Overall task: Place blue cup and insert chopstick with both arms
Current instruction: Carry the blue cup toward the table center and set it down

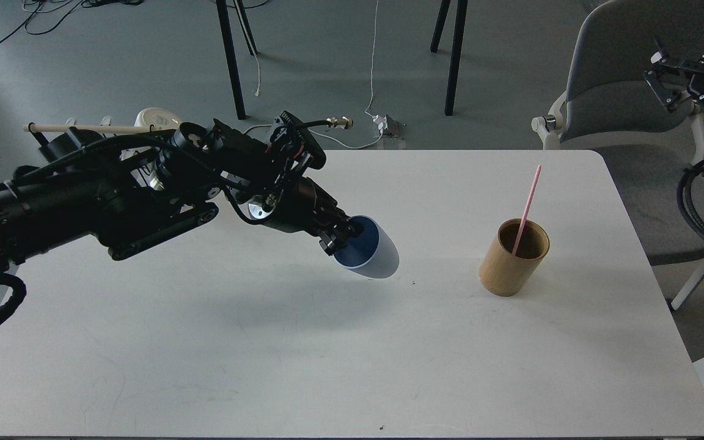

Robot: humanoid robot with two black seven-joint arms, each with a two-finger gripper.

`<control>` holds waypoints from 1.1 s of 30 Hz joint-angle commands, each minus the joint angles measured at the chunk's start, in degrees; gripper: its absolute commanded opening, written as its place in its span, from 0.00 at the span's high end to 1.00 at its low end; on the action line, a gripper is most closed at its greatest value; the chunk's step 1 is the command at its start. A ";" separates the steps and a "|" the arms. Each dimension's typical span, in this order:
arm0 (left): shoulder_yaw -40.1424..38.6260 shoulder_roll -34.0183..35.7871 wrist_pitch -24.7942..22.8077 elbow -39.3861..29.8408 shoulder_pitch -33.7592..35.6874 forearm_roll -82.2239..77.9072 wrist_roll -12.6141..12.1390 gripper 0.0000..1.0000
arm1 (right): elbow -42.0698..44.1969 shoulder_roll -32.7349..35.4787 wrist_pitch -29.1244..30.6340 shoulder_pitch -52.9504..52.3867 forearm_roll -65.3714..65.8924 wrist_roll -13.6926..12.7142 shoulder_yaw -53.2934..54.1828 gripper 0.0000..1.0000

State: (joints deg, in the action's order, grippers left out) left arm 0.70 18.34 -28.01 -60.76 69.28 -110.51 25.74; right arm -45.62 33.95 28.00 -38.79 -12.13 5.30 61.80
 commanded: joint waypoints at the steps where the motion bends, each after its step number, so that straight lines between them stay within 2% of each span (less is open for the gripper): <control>1: 3.43 -3.39 0.01 0.55 0.07 -0.76 -0.25 0.97 | 0.00 0.07 0.00 0.56 0.00 0.41 -0.02 0.01; 6: 3.87 -7.17 0.01 4.24 -0.02 -1.29 -0.70 0.96 | 0.09 0.07 0.00 1.53 0.00 1.11 -0.02 0.01; 10: 7.90 -7.36 0.01 6.18 -0.11 -1.55 -0.61 0.95 | 0.18 0.07 0.00 1.96 0.00 1.20 -0.02 0.01; 17: 8.53 -7.53 0.01 6.18 -0.02 -1.47 -0.70 0.93 | 0.53 -0.02 0.00 2.49 0.00 1.29 0.25 0.01; 20: 8.53 -7.62 0.01 6.18 -0.02 -1.47 -0.70 0.89 | 0.53 -0.02 0.00 2.84 0.00 1.29 0.34 0.01; 22: 8.44 -7.71 0.01 6.18 -0.02 -1.47 -0.70 0.84 | 0.53 0.07 0.00 2.93 0.00 1.29 0.34 0.01; 29: 8.35 -7.71 0.01 6.18 -0.11 -1.12 -0.61 0.80 | 0.36 0.95 0.00 3.28 0.00 1.29 0.42 0.01; 31: 8.00 -7.71 0.01 6.18 -0.02 -0.94 -0.61 0.70 | 0.27 0.95 0.00 3.37 0.00 1.29 0.42 0.01; 33: 7.56 -7.71 0.01 6.18 0.07 -0.41 -0.61 0.49 | 0.27 1.04 0.00 3.46 0.00 1.29 0.42 0.01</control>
State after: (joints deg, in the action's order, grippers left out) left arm 8.80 10.63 -28.00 -54.58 69.24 -111.44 25.13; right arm -45.31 34.85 28.00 -35.44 -12.13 6.60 62.21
